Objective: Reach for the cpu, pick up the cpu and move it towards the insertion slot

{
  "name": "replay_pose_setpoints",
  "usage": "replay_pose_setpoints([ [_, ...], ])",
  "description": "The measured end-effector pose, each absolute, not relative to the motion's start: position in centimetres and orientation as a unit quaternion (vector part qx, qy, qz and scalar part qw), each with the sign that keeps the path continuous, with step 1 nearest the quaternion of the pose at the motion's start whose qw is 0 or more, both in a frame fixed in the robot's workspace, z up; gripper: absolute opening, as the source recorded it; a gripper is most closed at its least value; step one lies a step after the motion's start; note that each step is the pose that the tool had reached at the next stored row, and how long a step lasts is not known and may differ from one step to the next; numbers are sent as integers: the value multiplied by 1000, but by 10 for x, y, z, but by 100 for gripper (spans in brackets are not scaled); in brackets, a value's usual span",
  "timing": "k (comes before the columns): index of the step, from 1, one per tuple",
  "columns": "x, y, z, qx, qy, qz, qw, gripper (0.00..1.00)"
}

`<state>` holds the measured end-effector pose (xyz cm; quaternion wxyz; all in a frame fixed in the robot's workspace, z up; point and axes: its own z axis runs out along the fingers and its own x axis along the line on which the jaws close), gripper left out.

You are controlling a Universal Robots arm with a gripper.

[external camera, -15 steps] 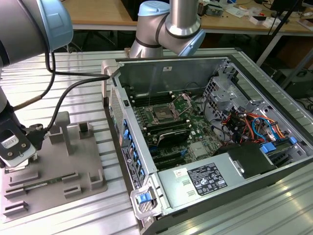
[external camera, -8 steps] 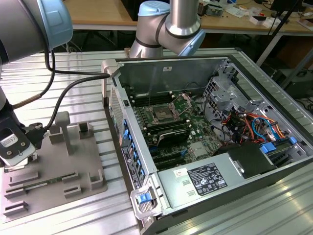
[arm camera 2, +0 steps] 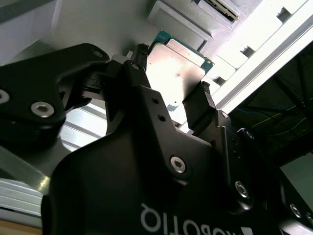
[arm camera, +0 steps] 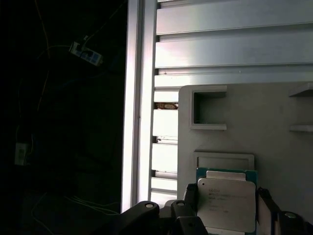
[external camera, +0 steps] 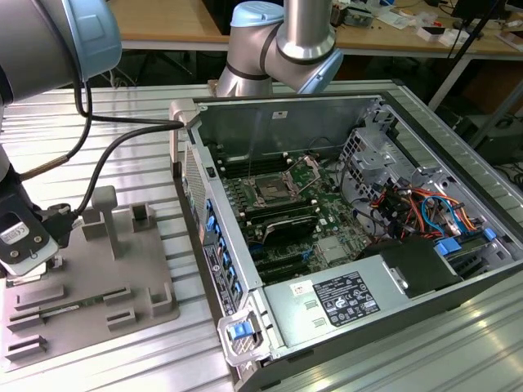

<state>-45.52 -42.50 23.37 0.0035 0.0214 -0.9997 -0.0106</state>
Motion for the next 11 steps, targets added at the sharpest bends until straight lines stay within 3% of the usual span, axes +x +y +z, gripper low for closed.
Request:
replay_pose_setpoints([
  [11, -455, -425, 237, 21, -1000, -11, 4, 55],
])
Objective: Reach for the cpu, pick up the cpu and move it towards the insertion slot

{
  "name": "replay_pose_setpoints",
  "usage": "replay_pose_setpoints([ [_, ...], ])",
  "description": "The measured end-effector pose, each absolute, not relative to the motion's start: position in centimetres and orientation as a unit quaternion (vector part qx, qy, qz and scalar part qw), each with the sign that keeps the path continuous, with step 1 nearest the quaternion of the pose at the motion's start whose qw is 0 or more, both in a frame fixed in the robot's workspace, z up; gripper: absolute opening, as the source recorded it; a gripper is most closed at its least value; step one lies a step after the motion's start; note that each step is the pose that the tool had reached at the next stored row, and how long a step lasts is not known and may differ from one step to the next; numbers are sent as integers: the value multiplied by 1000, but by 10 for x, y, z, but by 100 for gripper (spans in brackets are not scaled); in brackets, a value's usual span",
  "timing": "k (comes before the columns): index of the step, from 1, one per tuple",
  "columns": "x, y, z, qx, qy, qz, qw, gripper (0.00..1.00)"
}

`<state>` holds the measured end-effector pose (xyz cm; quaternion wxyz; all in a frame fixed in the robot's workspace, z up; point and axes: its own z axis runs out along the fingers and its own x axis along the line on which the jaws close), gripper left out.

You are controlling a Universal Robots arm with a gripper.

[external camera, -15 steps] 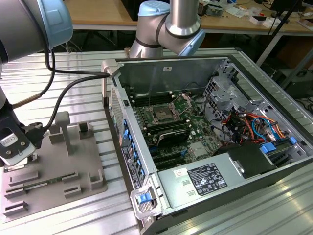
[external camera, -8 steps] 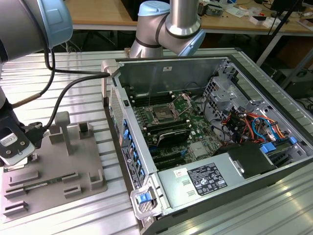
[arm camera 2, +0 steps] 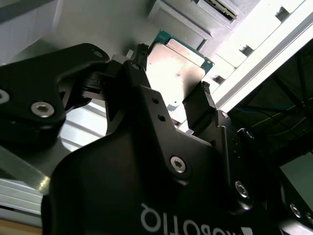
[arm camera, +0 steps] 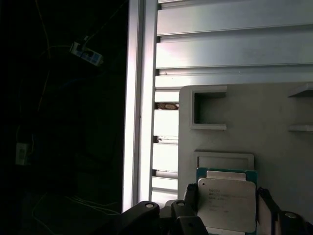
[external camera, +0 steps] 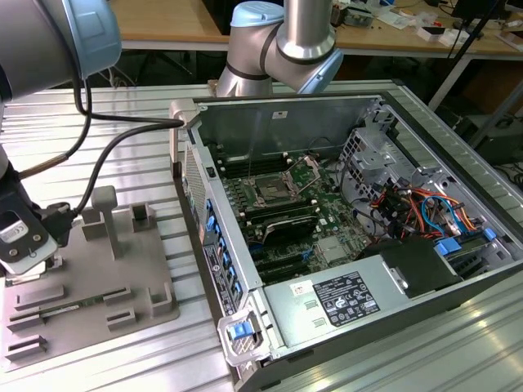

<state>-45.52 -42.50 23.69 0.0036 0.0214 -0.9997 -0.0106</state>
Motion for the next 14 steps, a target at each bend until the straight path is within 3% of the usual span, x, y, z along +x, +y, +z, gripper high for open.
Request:
replay_pose_setpoints([
  [14, -455, -425, 240, 21, -1000, -11, 4, 55],
])
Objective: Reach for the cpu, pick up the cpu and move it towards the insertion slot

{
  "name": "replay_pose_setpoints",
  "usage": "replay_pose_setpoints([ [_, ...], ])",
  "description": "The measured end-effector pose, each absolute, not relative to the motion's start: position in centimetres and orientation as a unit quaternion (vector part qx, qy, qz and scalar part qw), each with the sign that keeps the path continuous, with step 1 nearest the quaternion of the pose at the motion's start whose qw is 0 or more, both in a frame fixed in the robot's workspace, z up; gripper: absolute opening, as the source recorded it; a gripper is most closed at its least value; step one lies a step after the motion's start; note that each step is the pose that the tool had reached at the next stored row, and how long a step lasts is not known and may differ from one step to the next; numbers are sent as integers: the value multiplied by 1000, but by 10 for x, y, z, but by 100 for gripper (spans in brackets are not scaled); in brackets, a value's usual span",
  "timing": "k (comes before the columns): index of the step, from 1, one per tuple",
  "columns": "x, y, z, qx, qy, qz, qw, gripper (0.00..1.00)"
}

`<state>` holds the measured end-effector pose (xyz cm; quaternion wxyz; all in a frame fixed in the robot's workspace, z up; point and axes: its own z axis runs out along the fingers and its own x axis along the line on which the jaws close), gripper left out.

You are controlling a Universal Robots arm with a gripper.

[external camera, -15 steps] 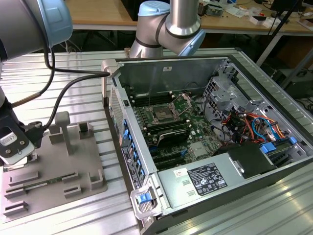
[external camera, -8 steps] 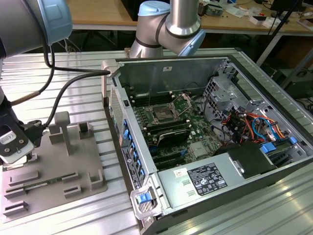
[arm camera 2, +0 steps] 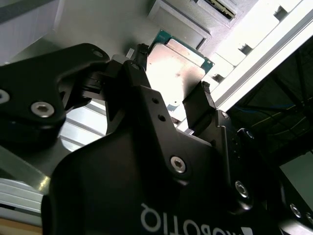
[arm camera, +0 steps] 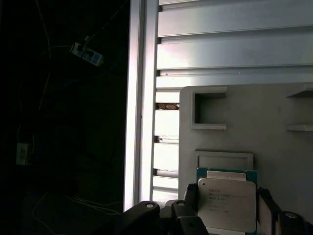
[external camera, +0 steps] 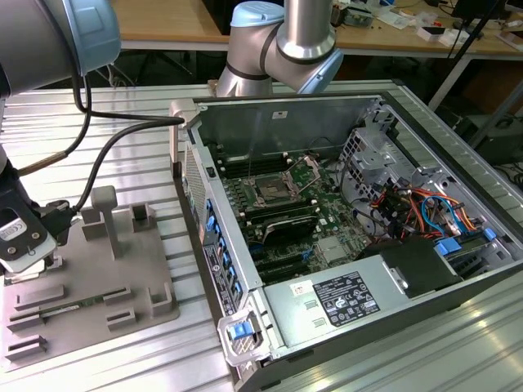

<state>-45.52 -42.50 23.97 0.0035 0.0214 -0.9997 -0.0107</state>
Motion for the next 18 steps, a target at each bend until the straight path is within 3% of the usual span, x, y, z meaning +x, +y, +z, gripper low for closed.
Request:
replay_pose_setpoints([
  [18, -455, -425, 248, 21, -1000, -11, 4, 55],
])
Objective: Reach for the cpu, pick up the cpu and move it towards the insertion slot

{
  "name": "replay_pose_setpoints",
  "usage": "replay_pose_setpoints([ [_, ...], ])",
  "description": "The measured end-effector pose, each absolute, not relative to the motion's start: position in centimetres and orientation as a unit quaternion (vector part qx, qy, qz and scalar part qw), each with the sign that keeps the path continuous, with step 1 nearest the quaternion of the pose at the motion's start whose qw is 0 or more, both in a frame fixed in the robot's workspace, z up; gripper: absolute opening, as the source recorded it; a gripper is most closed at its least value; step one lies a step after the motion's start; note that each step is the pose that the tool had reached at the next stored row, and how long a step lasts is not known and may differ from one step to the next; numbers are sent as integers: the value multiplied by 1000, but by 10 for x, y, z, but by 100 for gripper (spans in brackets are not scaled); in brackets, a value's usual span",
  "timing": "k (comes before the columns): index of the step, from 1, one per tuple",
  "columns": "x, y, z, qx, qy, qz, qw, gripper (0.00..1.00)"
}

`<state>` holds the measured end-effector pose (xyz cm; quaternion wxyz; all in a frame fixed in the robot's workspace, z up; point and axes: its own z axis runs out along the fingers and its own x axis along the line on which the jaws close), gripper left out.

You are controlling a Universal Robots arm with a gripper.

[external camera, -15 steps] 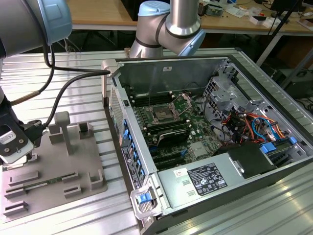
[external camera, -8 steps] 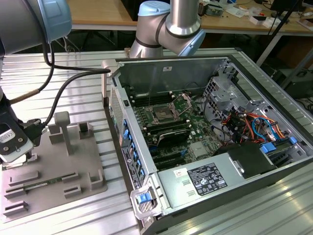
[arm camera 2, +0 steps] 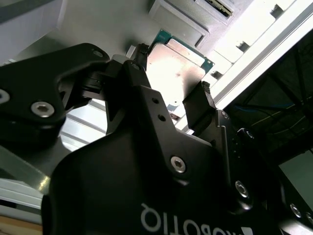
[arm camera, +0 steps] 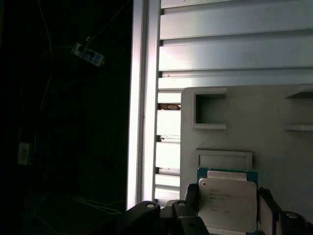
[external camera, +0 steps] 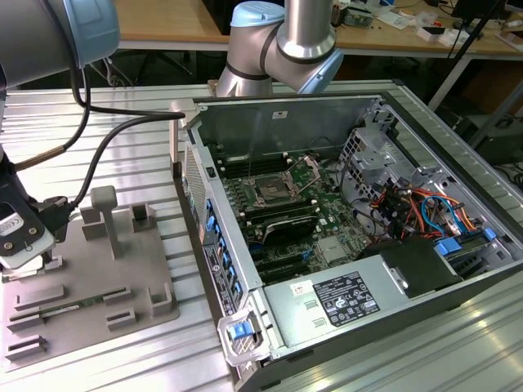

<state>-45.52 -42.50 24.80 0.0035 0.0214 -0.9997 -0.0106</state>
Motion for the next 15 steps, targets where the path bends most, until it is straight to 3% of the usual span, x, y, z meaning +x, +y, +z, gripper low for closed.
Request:
replay_pose_setpoints([
  [15, -455, -425, 252, 21, -1000, -11, 3, 55],
])
